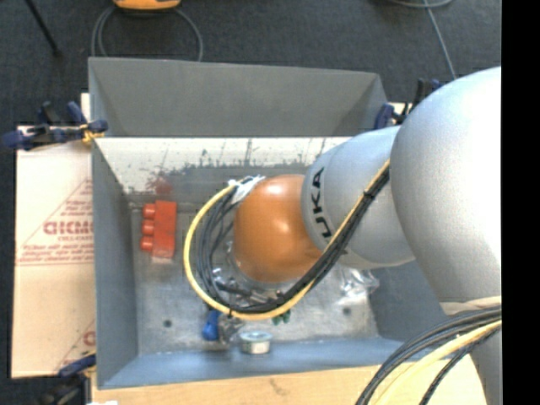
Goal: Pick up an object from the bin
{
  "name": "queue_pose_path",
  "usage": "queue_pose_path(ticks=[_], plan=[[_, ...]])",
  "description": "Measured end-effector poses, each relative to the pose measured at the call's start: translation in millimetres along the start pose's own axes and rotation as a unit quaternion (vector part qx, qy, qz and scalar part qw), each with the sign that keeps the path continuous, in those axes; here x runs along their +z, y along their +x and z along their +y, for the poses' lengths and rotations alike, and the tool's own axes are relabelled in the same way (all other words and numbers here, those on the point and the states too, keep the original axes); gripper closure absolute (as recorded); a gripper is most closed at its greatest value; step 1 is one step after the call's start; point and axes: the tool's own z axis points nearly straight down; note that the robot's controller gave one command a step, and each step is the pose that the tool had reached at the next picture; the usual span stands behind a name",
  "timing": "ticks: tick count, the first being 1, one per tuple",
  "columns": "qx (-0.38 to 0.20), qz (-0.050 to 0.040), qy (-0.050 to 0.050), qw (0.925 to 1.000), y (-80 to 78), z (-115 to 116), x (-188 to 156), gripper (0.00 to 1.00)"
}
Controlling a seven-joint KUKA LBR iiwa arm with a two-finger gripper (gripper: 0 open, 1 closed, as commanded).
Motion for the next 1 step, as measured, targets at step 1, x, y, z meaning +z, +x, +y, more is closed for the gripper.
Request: queue_pose_path(ticks=[1], plan=[[-0.122,0.0002,0.001,0.9925,-16.0,40.0,-152.8,1.0]])
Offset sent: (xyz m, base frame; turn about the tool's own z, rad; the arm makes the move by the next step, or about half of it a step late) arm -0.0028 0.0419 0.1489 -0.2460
